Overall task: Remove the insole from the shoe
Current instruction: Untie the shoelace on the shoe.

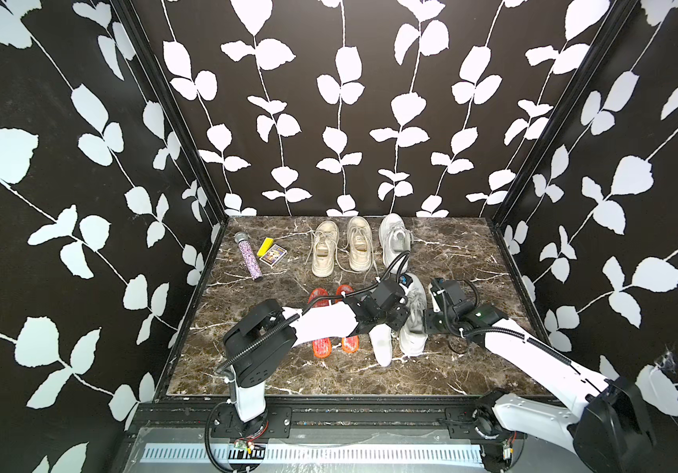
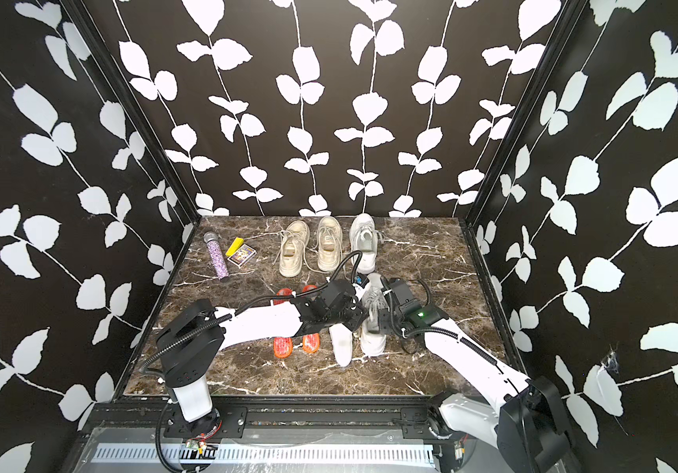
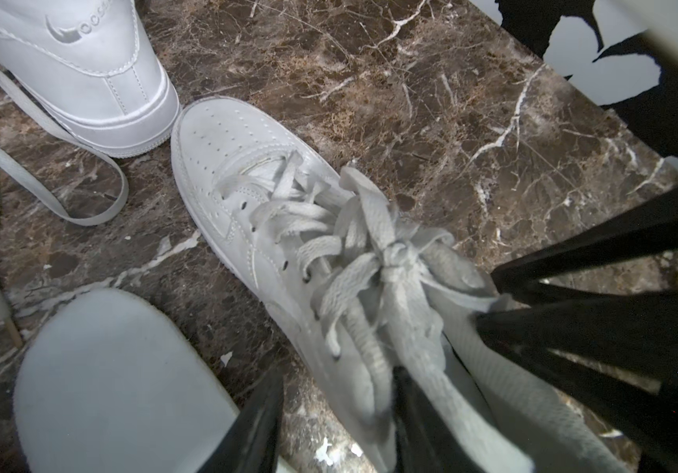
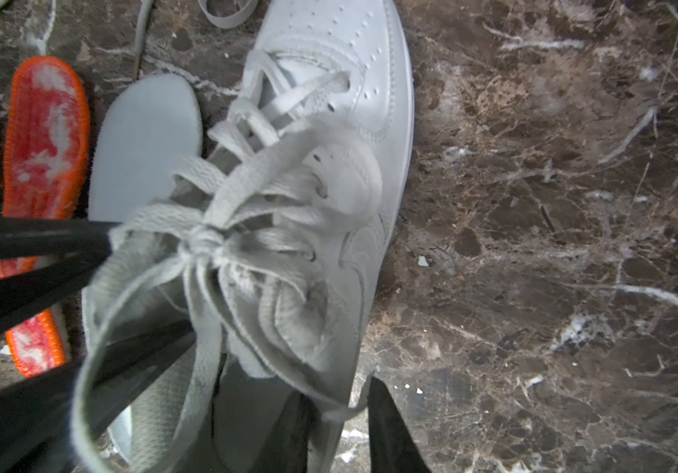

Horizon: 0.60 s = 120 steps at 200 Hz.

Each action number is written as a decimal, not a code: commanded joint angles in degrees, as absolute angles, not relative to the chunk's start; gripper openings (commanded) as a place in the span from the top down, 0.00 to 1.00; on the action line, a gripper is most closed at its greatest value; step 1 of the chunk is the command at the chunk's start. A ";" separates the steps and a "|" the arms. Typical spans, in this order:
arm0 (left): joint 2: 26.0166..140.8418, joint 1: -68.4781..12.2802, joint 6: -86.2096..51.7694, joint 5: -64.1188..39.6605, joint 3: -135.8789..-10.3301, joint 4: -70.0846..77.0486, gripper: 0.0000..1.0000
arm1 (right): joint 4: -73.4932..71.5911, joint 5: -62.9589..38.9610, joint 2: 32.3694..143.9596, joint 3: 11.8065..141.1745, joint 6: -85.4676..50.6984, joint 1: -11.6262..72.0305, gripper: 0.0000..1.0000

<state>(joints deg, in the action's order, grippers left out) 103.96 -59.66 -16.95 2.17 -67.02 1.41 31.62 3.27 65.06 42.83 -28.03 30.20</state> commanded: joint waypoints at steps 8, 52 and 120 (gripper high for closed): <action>104.55 -59.67 -16.79 4.79 -68.77 -0.79 0.58 | 31.17 3.84 63.96 44.32 -26.48 29.97 0.77; 104.79 -59.67 -16.52 5.33 -69.21 -1.41 0.62 | 32.16 3.94 64.38 45.96 -25.52 29.97 0.88; 105.01 -59.68 -17.16 6.10 -69.15 -1.44 0.69 | 32.52 6.71 62.33 46.41 -25.30 29.97 1.00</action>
<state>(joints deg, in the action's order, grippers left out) 104.47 -59.86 -16.86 3.95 -68.29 -0.10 31.97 4.47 63.20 44.84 -25.87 30.20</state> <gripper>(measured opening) 0.322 0.048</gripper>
